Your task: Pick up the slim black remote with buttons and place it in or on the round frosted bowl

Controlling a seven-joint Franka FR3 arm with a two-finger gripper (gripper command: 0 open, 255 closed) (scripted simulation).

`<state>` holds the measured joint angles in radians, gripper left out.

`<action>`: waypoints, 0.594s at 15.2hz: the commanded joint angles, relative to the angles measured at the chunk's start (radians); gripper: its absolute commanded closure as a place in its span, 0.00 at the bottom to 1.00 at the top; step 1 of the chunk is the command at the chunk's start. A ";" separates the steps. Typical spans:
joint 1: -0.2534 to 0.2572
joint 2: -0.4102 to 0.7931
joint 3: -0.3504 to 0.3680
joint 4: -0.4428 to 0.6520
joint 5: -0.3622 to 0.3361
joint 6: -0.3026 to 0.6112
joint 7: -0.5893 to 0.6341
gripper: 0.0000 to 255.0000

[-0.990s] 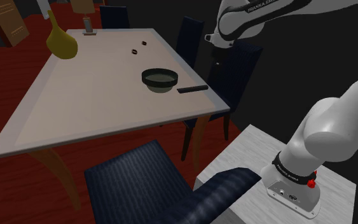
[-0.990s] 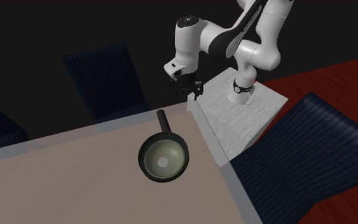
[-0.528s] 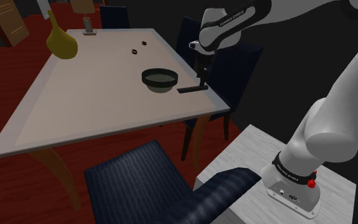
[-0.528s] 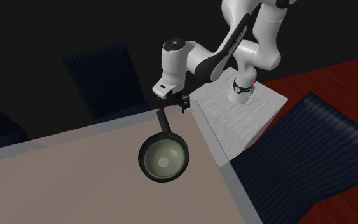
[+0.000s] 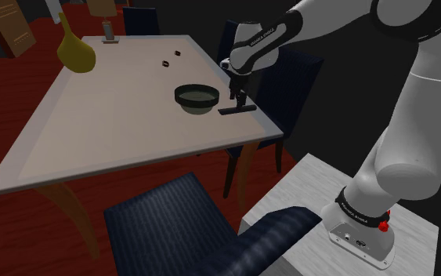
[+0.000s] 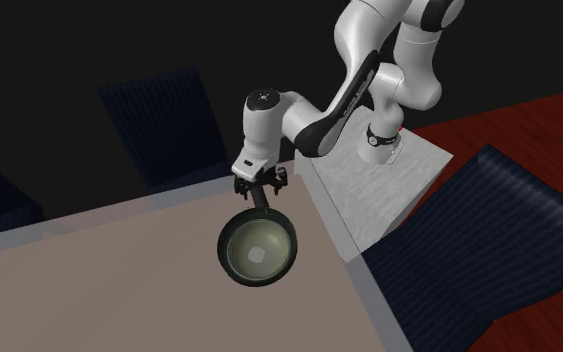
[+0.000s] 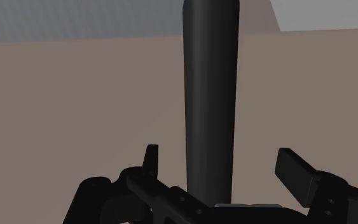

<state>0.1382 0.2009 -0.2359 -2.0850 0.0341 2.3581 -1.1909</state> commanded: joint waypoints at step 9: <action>-0.004 0.044 0.005 -0.011 0.015 0.055 -0.010 0.00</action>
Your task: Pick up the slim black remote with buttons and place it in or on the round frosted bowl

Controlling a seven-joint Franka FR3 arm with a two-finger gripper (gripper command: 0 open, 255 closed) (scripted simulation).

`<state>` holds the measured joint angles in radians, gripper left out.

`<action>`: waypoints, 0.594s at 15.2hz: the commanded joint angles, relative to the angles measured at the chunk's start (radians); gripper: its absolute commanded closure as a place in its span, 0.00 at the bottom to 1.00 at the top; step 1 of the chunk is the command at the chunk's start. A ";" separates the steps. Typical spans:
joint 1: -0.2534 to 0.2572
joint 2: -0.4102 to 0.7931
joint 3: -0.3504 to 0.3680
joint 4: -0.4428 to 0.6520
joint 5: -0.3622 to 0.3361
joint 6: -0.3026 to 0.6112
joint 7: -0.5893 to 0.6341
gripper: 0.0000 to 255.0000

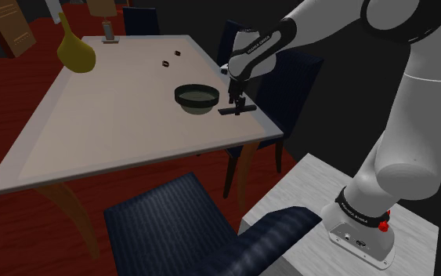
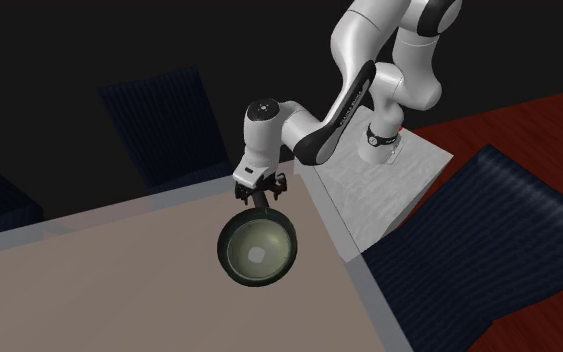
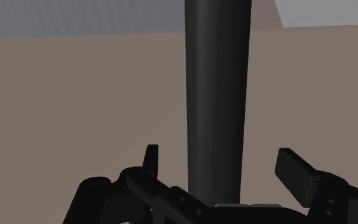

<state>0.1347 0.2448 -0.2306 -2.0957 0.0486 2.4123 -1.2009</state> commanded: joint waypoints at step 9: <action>0.000 0.002 0.001 0.002 0.001 0.001 0.001 1.00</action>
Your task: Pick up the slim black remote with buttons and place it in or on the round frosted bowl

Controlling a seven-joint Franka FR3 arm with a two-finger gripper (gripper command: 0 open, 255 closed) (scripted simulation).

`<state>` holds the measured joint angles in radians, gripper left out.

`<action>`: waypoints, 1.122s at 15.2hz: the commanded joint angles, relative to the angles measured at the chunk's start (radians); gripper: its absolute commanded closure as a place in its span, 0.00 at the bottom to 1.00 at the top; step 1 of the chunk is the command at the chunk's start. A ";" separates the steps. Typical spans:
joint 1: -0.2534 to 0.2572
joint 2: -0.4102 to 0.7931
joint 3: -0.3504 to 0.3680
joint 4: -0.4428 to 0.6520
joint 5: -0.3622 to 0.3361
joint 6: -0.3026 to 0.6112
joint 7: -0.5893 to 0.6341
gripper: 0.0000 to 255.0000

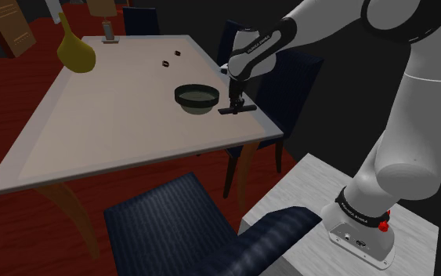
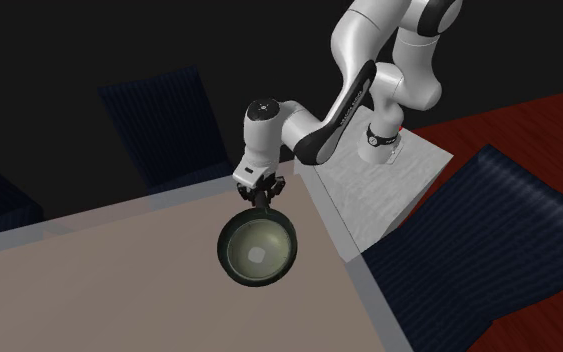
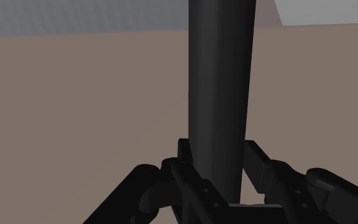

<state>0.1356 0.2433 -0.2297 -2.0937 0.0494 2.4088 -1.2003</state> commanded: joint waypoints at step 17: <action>0.008 -0.102 -0.010 0.066 -0.036 -0.166 0.020 1.00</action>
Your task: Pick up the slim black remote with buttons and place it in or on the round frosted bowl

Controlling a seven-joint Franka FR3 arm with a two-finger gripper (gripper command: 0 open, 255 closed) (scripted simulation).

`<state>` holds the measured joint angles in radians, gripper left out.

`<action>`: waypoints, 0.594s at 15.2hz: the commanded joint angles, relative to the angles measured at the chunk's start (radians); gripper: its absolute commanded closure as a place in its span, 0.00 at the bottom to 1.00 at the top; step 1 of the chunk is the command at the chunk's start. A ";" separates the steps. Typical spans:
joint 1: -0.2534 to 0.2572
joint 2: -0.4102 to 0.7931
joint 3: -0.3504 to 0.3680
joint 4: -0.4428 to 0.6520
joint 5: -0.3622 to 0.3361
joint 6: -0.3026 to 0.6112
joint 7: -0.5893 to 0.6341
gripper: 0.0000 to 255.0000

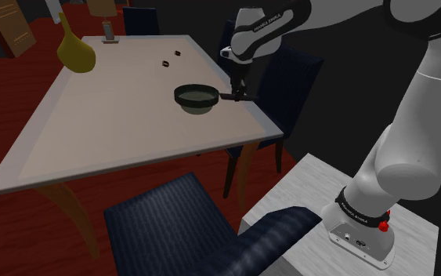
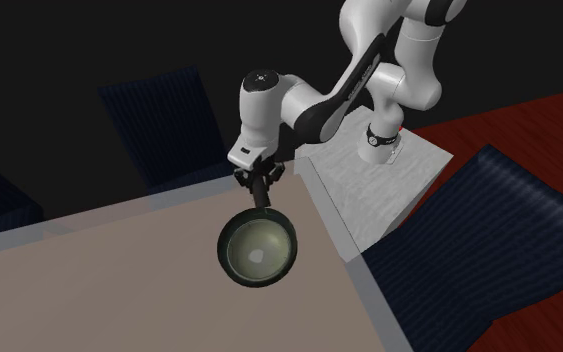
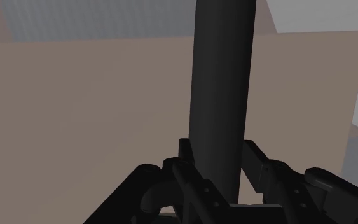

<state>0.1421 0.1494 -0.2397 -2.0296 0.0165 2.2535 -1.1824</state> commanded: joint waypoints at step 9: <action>0.004 -0.056 -0.002 0.068 -0.017 -0.123 0.010 1.00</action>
<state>0.1463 0.0979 -0.2409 -1.9685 0.0008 2.1425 -1.1718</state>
